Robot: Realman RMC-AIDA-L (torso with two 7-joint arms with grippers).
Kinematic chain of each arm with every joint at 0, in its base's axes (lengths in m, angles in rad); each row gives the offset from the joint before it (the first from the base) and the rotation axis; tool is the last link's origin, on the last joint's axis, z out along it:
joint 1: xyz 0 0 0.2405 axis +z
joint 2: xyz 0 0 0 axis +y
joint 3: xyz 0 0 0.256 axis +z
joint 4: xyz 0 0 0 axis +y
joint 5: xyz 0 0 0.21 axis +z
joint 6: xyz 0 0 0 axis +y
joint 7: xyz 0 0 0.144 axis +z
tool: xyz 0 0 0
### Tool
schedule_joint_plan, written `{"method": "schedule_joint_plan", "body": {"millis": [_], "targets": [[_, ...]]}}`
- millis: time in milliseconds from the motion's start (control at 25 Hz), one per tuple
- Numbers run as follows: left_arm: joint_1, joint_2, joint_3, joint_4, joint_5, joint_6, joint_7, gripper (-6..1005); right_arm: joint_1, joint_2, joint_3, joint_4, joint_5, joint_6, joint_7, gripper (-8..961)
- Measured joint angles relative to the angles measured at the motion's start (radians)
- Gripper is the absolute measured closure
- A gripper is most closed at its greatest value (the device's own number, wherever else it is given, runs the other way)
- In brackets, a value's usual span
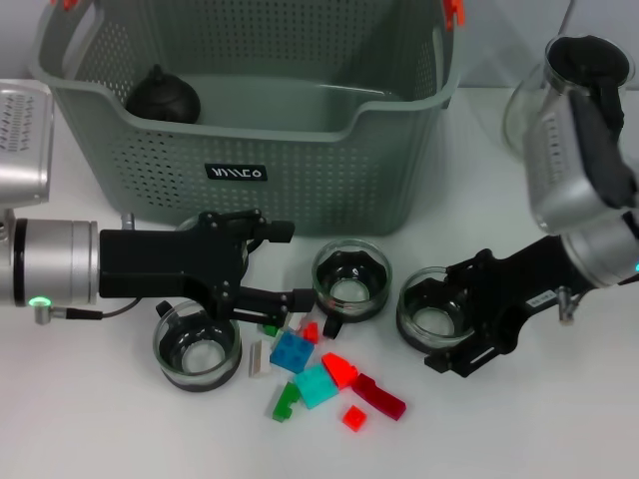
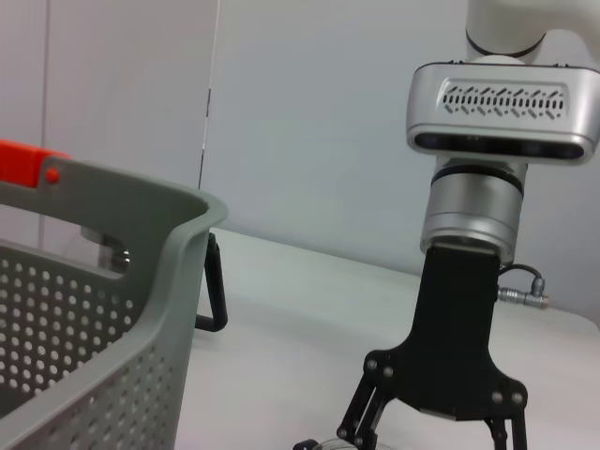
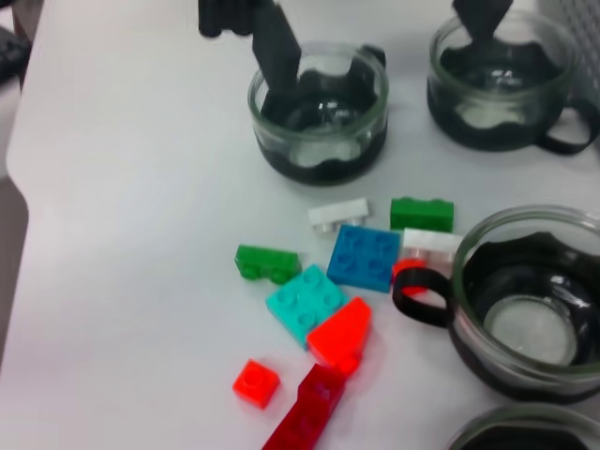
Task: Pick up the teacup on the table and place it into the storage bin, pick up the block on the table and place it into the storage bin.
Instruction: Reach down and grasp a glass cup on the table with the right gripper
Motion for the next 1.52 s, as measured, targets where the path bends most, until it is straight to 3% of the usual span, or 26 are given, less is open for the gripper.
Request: {"method": "schedule_joint_plan", "body": {"millis": [320,760,1000,1440,1520], "targets": [[0.005,-0.002,-0.004,-0.001,-0.001,-0.003,0.01,72,0.036,0.001,-0.177,0.006,-0.002,0.061,0.111,51],[0.012,-0.005,-0.001,-0.001,-0.002,-0.006,0.011,73,0.067,0.003,-0.255,0.005,-0.07,0.08,0.213,66],[0.015,-0.006,-0.003,-0.001,-0.002,-0.006,0.014,74,0.071,0.004,-0.259,0.007,-0.085,0.073,0.218,232],[0.025,-0.006,-0.006,-0.001,-0.002,-0.004,0.023,75,0.065,0.003,-0.248,-0.003,-0.085,0.062,0.228,719],[0.025,-0.006,-0.006,-0.001,-0.002,-0.002,0.023,75,0.064,0.002,-0.245,-0.005,-0.083,0.054,0.228,752]]}}
